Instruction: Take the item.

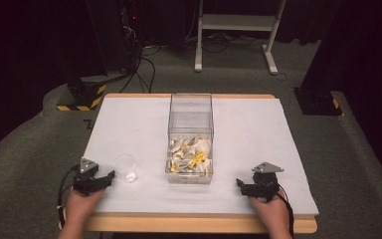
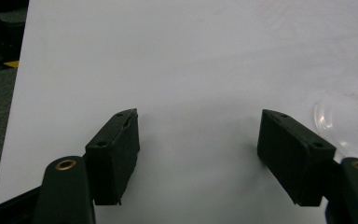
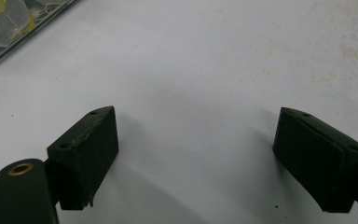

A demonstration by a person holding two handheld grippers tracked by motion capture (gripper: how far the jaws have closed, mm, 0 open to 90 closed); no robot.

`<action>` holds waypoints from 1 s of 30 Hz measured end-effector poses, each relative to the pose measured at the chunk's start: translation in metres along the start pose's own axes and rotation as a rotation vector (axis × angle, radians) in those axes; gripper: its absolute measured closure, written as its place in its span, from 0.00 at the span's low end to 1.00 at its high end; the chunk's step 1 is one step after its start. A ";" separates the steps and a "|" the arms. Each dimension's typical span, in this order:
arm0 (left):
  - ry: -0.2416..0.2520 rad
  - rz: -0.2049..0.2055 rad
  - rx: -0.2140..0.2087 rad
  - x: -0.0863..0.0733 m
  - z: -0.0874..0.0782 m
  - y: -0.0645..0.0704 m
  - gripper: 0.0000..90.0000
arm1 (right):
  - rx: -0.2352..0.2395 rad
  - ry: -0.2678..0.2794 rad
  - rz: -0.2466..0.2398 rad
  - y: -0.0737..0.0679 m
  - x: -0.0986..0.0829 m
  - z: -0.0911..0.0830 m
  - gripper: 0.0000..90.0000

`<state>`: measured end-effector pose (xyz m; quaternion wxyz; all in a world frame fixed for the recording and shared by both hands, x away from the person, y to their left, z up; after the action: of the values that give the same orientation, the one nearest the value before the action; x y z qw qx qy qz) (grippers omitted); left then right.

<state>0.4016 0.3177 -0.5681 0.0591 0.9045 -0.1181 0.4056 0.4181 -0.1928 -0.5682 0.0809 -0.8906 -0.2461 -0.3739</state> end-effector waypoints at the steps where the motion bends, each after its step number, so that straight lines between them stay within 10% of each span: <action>1: 0.000 0.000 0.000 0.000 0.000 0.000 0.33 | 0.001 -0.001 0.002 0.000 0.000 0.000 0.15; 30: -0.020 -0.012 0.001 0.001 0.000 0.000 0.32 | -0.044 0.006 0.046 -0.002 -0.001 -0.001 0.15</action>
<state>0.4023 0.3180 -0.5676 0.0598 0.9093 -0.1128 0.3961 0.4161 -0.1917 -0.5683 0.0704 -0.8965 -0.2171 -0.3798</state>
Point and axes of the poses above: each handheld gripper's, and its own axes: z roughly forward along the jaws, x roughly out of its top, y roughly to its right, the point moved 9 cm from there along z, roughly forward along the jaws, and after that the axes turned 2 degrees about -x, right-handed, at the moved point
